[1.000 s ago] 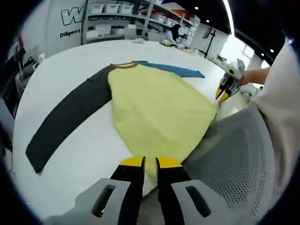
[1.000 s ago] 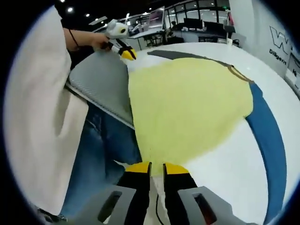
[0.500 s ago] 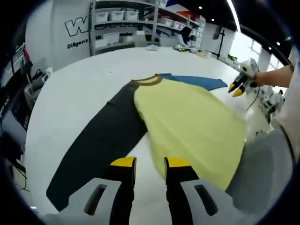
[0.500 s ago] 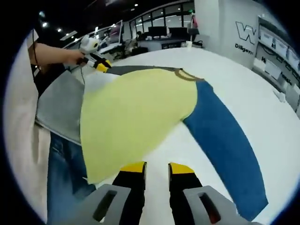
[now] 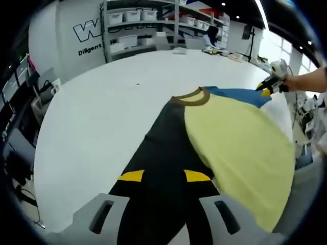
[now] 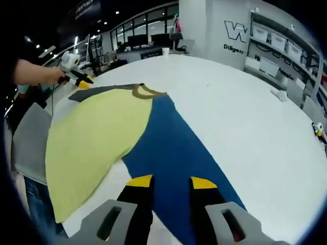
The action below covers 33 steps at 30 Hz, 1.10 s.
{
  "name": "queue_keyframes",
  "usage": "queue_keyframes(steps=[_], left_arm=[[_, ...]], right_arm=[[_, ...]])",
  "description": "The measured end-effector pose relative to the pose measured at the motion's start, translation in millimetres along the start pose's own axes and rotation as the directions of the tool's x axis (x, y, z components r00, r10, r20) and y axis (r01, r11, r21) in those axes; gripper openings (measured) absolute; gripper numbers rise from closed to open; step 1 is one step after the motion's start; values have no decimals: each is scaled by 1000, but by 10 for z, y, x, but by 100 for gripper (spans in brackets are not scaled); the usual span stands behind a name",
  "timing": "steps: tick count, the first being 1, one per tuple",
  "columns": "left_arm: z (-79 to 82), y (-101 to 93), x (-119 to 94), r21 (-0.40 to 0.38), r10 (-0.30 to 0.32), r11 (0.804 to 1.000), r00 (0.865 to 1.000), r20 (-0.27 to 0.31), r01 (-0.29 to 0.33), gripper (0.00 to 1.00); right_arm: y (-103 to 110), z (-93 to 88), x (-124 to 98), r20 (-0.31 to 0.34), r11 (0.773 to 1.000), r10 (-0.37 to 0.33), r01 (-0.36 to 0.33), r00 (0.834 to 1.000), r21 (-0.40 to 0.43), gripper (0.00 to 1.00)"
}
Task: Fold the garment on the visible template until the final outline fits inside the template.
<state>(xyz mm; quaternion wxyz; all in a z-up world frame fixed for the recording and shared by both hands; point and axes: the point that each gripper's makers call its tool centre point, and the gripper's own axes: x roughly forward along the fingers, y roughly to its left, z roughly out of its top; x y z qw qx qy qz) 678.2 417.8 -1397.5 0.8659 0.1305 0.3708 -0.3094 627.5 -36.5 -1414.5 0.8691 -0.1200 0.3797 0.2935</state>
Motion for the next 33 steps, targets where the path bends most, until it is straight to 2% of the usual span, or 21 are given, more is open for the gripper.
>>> queue_keyframes(steps=[5,8,14,19,22,26,27,28,29,30,31,33], left_arm=[[142,137,233,18,-7,1000,1000,-7,7,29],[233,128,369,58,-25,998,1000,-18,26,29],[450,70,643,79,-68,995,998,-6,69,29],[562,36,858,97,-94,991,995,-13,95,28],[559,-10,974,114,-113,987,993,-37,116,25],[487,11,1058,108,-105,988,992,-73,113,21],[469,32,1092,105,-103,988,992,-76,111,21],[507,41,1095,100,-109,989,993,-50,113,21],[495,64,1096,94,-103,990,993,-58,108,21],[505,75,1105,84,-99,991,994,-53,104,20],[510,74,1104,87,-101,991,993,-54,105,17],[523,42,1098,89,-105,990,993,-49,109,6]], right_arm=[[-68,192,245,-1,1000,-6,6,1000,0,26],[-110,298,378,8,1000,-14,14,1000,7,28],[-182,479,633,15,999,-33,33,999,-5,31],[-175,592,774,19,1000,-25,25,1000,-9,31],[-185,625,848,11,1000,-24,24,1000,-13,31],[-143,623,931,-2,1000,-10,9,1000,-25,30],[-144,608,944,-9,999,-12,12,1000,-35,29],[-159,570,961,-28,999,-19,18,999,-42,28],[-162,538,971,-43,999,-19,17,999,-45,26],[-181,583,952,-17,999,-18,18,1000,-32,26],[-175,600,949,-8,999,-17,16,1000,-28,26],[-140,648,970,11,998,-1,2,1000,-61,19]])
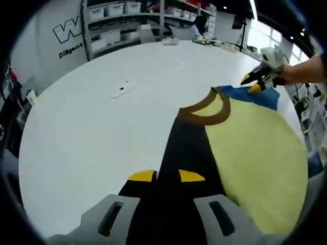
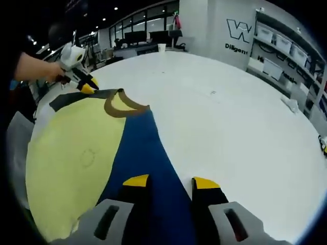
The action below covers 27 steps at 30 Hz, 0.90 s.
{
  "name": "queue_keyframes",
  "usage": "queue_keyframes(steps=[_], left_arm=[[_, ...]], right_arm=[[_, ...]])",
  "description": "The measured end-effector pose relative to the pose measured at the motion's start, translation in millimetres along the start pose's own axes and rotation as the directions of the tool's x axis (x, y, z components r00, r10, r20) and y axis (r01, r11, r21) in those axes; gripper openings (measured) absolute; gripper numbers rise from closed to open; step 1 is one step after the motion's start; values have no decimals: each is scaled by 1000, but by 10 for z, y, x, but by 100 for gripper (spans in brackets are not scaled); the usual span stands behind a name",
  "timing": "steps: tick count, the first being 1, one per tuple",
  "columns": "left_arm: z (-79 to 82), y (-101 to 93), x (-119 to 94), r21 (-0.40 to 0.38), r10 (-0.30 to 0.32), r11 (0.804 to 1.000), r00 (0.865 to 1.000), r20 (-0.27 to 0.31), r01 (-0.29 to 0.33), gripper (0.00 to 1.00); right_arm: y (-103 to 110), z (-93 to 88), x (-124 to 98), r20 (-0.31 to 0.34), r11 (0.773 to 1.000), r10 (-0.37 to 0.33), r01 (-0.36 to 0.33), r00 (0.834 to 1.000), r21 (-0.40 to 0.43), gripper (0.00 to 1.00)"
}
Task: Fold the garment on the visible template until the final outline fits inside the template.
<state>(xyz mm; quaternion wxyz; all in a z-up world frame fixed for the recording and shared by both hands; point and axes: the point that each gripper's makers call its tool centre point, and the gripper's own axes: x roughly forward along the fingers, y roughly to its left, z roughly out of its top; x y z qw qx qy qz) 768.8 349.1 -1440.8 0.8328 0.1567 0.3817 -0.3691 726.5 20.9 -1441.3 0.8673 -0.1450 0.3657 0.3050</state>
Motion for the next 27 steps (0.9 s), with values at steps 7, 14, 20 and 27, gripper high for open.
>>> queue_keyframes(steps=[7,14,20,27], left_arm=[[1,29,-46,-16,-1,1000,1000,1,1,4],[46,61,-5,-48,38,998,999,9,-37,4],[40,47,0,-54,31,998,999,10,-31,4],[25,28,8,-49,19,999,1000,7,-19,4]], right_arm=[[-81,58,82,-4,1000,-20,20,1000,-18,0],[-156,109,149,-29,999,-33,34,999,39,0],[85,162,111,12,996,80,-80,997,36,23],[159,41,98,-26,984,80,-83,996,-156,2]])
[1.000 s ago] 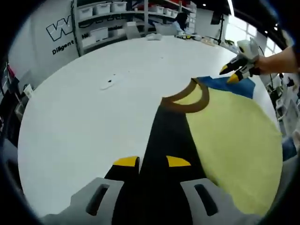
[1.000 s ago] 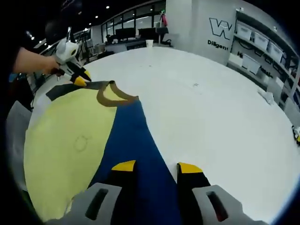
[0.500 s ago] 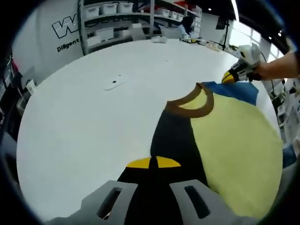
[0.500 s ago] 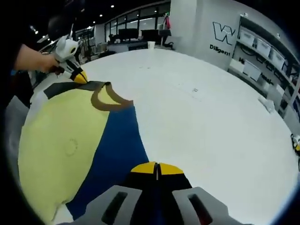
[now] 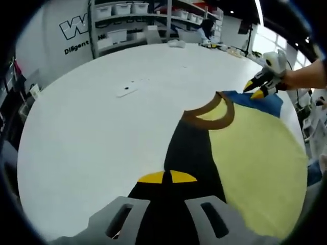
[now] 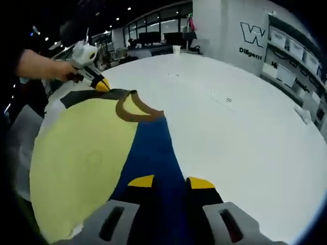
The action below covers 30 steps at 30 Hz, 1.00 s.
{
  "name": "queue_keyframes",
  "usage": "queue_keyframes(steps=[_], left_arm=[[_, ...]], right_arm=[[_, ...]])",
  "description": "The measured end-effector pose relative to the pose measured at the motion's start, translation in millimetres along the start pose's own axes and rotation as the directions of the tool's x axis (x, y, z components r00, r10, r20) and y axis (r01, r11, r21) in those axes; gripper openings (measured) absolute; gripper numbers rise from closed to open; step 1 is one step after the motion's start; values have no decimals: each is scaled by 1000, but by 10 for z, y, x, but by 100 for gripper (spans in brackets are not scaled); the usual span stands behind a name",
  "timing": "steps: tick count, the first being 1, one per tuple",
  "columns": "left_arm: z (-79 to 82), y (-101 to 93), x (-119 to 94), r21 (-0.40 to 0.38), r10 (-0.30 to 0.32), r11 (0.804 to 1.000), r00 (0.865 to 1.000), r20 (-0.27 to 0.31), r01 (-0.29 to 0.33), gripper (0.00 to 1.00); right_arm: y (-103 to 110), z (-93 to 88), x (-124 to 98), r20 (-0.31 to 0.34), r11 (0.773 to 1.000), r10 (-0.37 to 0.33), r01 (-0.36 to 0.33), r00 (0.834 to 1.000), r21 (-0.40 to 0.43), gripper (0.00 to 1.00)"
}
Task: Fold the garment on the visible template until the final outline fits inside the template.
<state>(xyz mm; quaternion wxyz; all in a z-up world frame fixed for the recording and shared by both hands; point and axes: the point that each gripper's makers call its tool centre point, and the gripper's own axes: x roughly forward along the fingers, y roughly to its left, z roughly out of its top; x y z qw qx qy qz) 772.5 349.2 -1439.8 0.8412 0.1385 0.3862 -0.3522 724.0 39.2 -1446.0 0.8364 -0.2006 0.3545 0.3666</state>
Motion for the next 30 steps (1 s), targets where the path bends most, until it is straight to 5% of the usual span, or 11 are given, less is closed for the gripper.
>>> queue_keyframes(steps=[2,16,30], left_arm=[[-1,1,2,-6,1,1000,1000,0,-1,4],[51,89,46,-9,71,997,997,14,-71,4],[194,275,95,9,79,997,996,46,-79,4]], right_arm=[[20,15,7,17,999,-19,19,1000,-50,0],[-331,102,116,-3,999,-19,19,1000,-47,0],[-484,164,187,-34,998,-63,62,997,-12,0]])
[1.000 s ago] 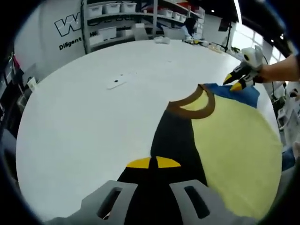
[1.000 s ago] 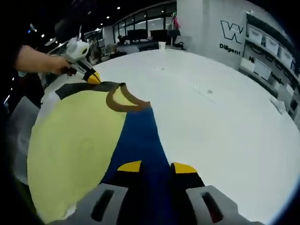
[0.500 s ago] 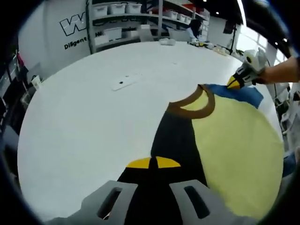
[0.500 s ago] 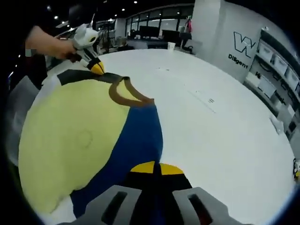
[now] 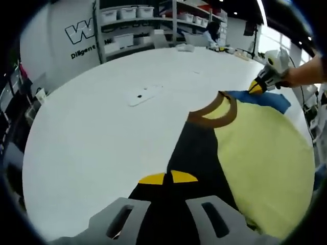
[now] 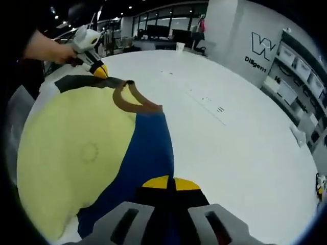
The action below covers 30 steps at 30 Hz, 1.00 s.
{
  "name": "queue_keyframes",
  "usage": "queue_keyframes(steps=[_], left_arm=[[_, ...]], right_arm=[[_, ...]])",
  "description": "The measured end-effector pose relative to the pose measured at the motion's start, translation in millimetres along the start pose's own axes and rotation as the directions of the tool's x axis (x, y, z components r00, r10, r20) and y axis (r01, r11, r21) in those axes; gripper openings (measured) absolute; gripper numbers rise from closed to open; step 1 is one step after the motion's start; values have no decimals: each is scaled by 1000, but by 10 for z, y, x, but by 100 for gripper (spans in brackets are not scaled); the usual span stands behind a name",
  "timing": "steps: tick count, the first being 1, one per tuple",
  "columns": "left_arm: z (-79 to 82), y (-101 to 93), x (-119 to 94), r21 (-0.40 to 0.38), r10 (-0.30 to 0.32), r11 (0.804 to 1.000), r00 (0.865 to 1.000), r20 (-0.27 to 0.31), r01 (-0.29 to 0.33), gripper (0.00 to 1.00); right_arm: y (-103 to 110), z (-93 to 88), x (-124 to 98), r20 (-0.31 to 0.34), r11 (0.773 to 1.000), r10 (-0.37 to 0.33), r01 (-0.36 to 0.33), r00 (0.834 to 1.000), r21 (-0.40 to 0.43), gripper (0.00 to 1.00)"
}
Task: Fold the garment on the visible template until the final outline fits inside the template.
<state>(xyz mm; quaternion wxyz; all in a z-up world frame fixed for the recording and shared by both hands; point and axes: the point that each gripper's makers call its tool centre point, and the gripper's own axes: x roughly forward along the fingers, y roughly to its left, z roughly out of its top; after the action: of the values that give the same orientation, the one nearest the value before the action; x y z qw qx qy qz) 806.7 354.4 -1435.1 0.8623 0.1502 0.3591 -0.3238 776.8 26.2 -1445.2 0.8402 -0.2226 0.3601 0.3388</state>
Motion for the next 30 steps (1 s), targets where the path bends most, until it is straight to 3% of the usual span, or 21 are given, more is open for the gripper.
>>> queue_keyframes(steps=[2,3,9,12,14,20,24,30], left_arm=[[7,23,-95,-30,1,1000,1000,14,-1,5],[27,20,-147,-42,-11,999,999,47,13,8],[-267,196,-573,-34,37,999,999,27,-36,18],[-490,269,-829,-56,63,997,998,21,-62,21],[-730,298,-1062,-88,99,991,995,-7,-99,24],[-1256,288,-1543,-137,150,978,986,-72,-159,32],[-1497,199,-1744,-156,157,973,983,-93,-170,33],[-1748,96,-1813,-190,157,965,978,-137,-182,36]], right_arm=[[-3,-25,-27,-2,1000,-8,8,1000,24,0],[-16,-24,-63,5,999,-14,14,1000,32,7],[60,-140,-267,30,999,-12,11,999,53,16],[94,-279,-390,25,998,-17,15,1000,67,18],[107,-382,-470,18,997,-24,23,1000,75,19],[130,-649,-740,18,990,-45,43,999,132,23],[149,-885,-937,-2,987,-56,56,998,149,23],[199,-1177,-1123,-38,981,-68,74,997,182,25]])
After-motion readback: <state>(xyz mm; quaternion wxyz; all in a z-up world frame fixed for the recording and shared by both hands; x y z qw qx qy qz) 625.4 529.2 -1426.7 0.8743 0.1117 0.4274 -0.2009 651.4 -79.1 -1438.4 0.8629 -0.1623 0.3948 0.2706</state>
